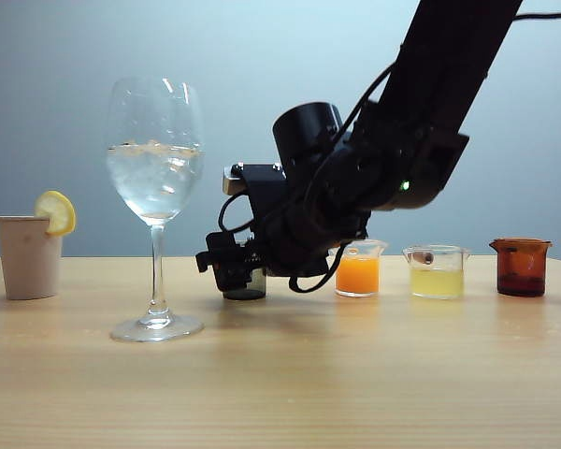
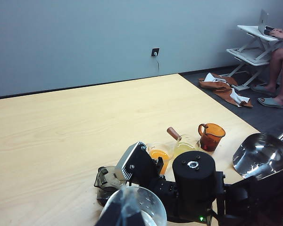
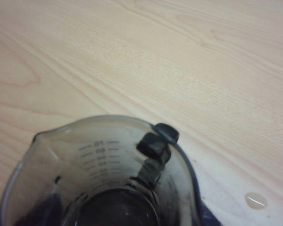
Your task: Pick up the first measuring cup from the left, pour the coconut rum inside into the goblet, and finally put the measuring cup back in its original place.
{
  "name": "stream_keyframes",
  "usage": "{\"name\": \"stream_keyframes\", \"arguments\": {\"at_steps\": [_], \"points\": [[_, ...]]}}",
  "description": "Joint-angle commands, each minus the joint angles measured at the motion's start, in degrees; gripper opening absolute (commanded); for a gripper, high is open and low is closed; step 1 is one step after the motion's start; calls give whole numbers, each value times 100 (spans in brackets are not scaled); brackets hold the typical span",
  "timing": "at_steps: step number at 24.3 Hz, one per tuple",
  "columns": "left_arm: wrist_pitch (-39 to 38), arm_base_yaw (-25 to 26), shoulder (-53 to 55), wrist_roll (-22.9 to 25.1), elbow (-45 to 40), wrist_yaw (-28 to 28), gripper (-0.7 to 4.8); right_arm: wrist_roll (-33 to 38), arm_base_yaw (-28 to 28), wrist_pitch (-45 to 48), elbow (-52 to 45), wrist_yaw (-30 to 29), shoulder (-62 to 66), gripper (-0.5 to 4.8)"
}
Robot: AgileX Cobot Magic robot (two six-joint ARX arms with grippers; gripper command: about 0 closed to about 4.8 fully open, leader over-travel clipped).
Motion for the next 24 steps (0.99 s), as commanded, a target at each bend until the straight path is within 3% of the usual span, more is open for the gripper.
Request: {"name": "stream_keyframes", "arguments": {"at_steps": [1, 24], "points": [[105, 7, -2, -13, 35, 28, -5, 24, 7, -304, 15, 9, -170, 346], [103, 7, -2, -13, 35, 26, -5, 190, 0, -2828, 13, -365, -1235, 346]]}}
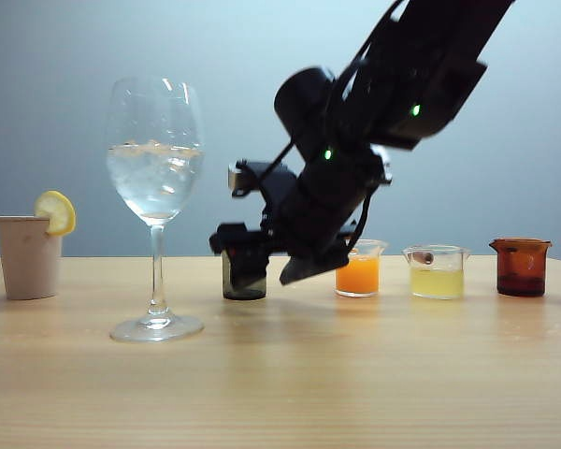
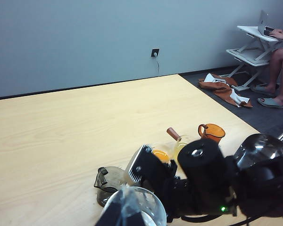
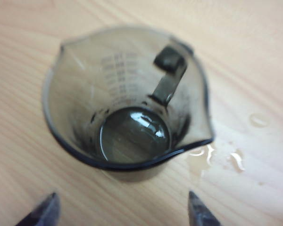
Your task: Pick up the first measuring cup from the left, pour the coconut rum inside into the goblet, and finally put the measuring cup back in its original place.
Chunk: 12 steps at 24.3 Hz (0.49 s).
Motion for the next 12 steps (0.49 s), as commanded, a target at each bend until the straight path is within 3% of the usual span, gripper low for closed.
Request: {"name": "stream_keyframes", "arguments": {"at_steps": [1, 3, 6, 12], "points": [[92, 7, -2, -13, 35, 28, -6, 17, 4, -566, 15, -22, -439, 345], [90, 7, -2, -13, 35, 28, -5, 20, 4, -896, 15, -33, -682, 290], [90, 7, -2, -13, 35, 28, -6, 20, 7, -1578, 17, -39, -1200, 66], [83, 4, -4, -20, 35, 31, -5, 24, 11, -3117, 17, -227, -2643, -1]]}}
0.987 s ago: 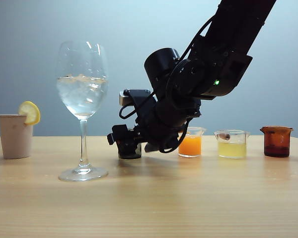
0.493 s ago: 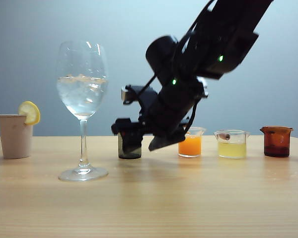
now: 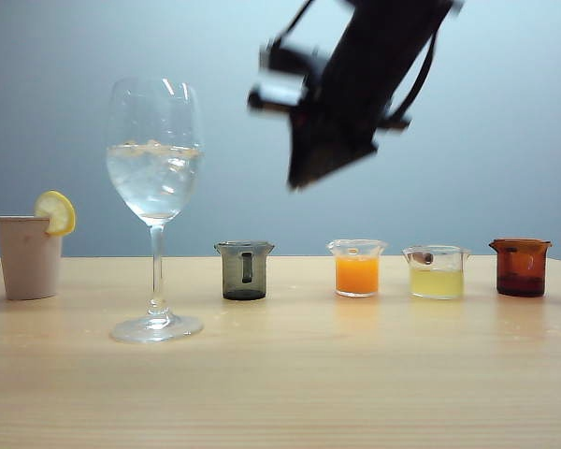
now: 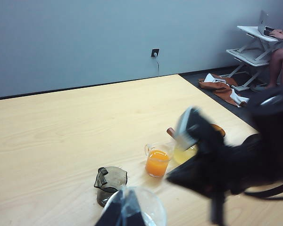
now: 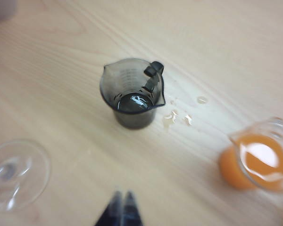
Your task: Pick up the first measuring cup from the left, pour the coconut rum inside into the goblet, and finally put the measuring cup back in its original place.
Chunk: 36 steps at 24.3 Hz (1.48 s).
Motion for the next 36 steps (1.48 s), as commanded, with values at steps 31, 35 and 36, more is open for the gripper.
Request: {"name": "stream_keyframes", "arguments": {"at_steps": [31, 35, 36], "points": [[-238, 0, -2345, 413, -2050, -365, -6, -155, 131, 402, -3029, -1067, -5497, -1], [675, 2, -2889, 413, -2933, -378, -6, -398, 120, 894, -3744, -459, -6107, -1], [811, 2, -2970, 415, -3086, -387, -5, -433, 118, 1071, -3880, -317, -6210, -1]]}}
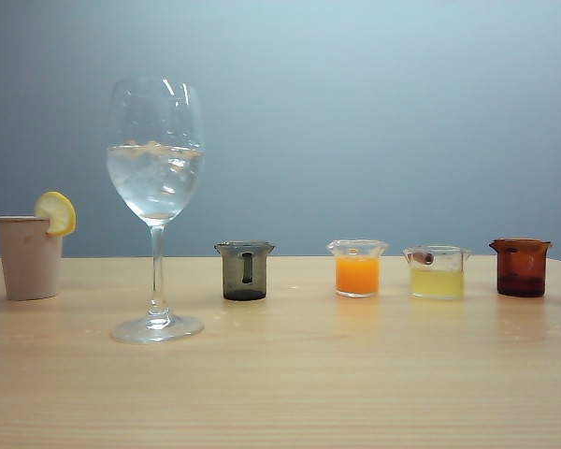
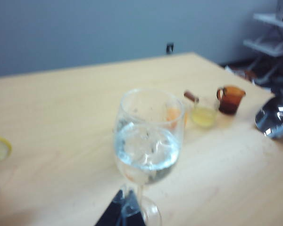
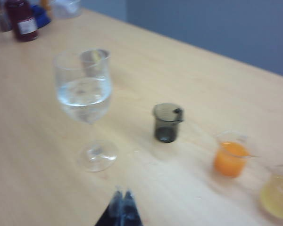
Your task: Pick up the first measuring cup from the left, pour the coconut rum inside into the goblet, and finally put the measuring cup back in its original place.
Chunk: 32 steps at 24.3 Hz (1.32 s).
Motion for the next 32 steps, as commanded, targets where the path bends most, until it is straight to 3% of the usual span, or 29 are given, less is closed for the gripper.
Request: {"name": "stream_keyframes", "arguments": {"at_steps": [1, 5, 10, 12, 14, 19, 22, 23, 25, 27, 29, 32], "points": [[695, 7, -260, 22, -505, -61, -5, -140, -7, 765, -411, 514, -332, -1], [1373, 4, -387, 22, -1123, -170, -6, 77, -7, 1062, -828, 1429, -612, 0], [2304, 7, -389, -146, -1670, -966, -6, 81, -4, 844, -839, 1462, -599, 0], [2509, 9, -389, -149, -1784, -1001, -6, 81, -7, 791, -850, 1467, -599, 0], [2520, 9, -391, -146, -1810, -767, -5, 81, -4, 776, -863, 1462, -601, 0], [2430, 61, -752, -120, -1808, -791, -6, 81, -7, 776, -863, 1464, -601, 0], [1961, 787, -1283, -129, -1805, -341, -5, 79, -7, 769, -863, 1473, -601, 0], [1867, 1259, -1279, -125, -1805, -203, -6, 81, -7, 776, -863, 1480, -599, 0], [1740, 1781, -1279, -105, -1810, -205, -5, 81, 20, 774, -866, 1309, -601, 0], [1694, 1976, -1279, -101, -1840, -374, -6, 81, 17, 765, -866, 1370, -603, 0], [1707, 1908, -1279, -103, -2028, -769, -5, 81, 24, 763, -866, 1294, -601, 0], [1394, 1753, -1279, 44, -2068, -925, -5, 81, 22, 758, -866, 1333, -601, 0]]}}
